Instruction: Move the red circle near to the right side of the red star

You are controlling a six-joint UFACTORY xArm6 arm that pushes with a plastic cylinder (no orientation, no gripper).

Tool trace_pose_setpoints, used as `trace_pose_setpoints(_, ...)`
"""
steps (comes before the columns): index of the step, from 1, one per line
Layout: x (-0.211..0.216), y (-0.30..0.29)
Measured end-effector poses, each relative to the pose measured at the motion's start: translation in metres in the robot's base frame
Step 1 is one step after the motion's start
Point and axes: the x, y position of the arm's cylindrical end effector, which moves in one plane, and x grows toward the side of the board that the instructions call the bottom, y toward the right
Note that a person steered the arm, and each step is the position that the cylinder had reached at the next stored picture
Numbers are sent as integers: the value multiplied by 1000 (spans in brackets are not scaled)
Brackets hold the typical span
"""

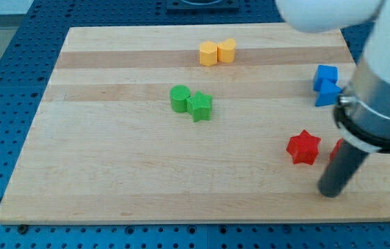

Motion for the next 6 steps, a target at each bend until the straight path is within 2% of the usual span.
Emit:
trace_pose_setpoints(2, -17, 58)
trace_pose_setpoints(6, -26, 21)
